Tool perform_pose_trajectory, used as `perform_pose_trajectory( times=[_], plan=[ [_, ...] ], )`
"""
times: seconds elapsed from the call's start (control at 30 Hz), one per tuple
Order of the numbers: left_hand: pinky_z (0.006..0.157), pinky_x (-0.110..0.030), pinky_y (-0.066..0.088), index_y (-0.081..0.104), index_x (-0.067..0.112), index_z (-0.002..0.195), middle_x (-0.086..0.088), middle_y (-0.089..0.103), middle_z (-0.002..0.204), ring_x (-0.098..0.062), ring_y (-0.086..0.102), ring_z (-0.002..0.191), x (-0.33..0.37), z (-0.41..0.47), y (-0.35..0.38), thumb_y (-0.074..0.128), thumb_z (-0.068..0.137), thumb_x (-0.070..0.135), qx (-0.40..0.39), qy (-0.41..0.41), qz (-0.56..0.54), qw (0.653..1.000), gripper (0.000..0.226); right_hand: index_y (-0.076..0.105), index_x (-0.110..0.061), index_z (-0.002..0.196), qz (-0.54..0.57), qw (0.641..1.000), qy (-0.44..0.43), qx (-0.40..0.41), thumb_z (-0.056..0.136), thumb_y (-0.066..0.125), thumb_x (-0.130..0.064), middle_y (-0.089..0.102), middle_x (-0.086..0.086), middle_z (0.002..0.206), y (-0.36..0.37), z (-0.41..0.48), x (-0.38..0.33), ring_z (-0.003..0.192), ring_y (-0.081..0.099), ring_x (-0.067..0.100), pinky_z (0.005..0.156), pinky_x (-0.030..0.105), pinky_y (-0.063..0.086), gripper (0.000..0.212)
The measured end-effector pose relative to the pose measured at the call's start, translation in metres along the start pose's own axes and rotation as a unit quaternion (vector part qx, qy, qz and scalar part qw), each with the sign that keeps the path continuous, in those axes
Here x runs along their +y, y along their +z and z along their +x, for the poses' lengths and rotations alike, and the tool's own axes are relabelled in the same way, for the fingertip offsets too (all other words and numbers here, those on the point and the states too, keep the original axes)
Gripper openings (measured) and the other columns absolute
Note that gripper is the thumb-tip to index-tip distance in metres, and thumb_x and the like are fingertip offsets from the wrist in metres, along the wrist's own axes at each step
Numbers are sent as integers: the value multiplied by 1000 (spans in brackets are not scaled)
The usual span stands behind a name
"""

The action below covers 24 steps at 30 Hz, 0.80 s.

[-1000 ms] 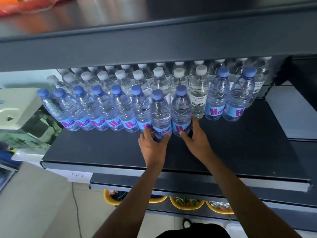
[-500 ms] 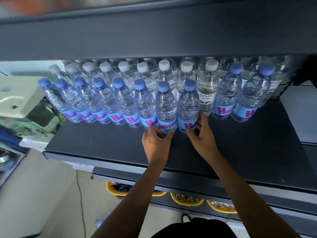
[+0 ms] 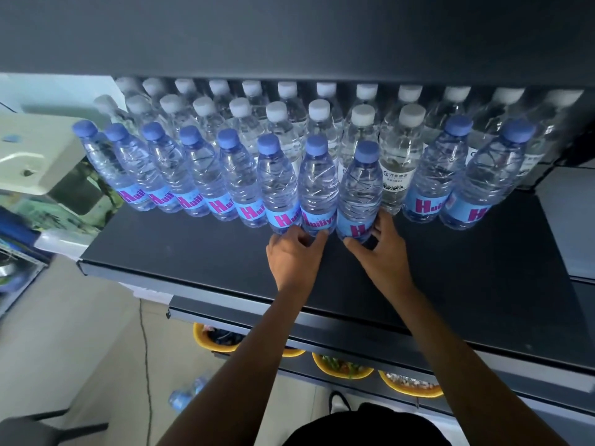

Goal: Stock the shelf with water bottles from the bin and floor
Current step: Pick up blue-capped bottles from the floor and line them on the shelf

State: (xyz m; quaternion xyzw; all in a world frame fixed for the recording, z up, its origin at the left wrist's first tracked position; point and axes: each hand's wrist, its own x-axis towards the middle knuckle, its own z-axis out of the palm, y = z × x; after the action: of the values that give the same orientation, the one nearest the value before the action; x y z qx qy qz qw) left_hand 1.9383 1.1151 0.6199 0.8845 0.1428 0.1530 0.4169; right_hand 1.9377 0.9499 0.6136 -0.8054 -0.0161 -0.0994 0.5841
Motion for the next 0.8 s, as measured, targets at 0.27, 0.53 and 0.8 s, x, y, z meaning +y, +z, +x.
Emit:
perform_pose_trajectory(
  times=[0.27, 0.53, 0.8],
  plan=[
    [90, -42, 50, 59, 18, 72, 7, 61, 68, -22, 59, 81, 0, 4, 4, 70, 80, 63, 7, 10, 14, 1000, 47, 52, -21, 139, -24, 1000, -1, 12, 85, 81, -13, 63, -13, 129, 3, 0, 0, 115, 57, -16, 93, 1, 41, 62],
    [90, -41, 47, 57, 10, 100, 2, 61, 78, -28, 61, 87, 1, -2, 6, 70, 90, 51, 28, 28, 23, 999, 44, 50, -17, 139, -49, 999, -5, 14, 87, 78, -6, 63, -10, 125, 3, -1, 2, 109, 56, -23, 91, -2, 40, 60],
    [83, -37, 47, 68, 15, 71, -4, 69, 72, -29, 66, 79, 2, 9, 11, 65, 84, 71, 27, 28, 97, 995, 58, 50, -12, 140, -69, 998, -5, 14, 89, 77, -9, 66, -3, 128, 3, -1, 5, 112, 59, -16, 94, 2, 41, 58]
  ],
)
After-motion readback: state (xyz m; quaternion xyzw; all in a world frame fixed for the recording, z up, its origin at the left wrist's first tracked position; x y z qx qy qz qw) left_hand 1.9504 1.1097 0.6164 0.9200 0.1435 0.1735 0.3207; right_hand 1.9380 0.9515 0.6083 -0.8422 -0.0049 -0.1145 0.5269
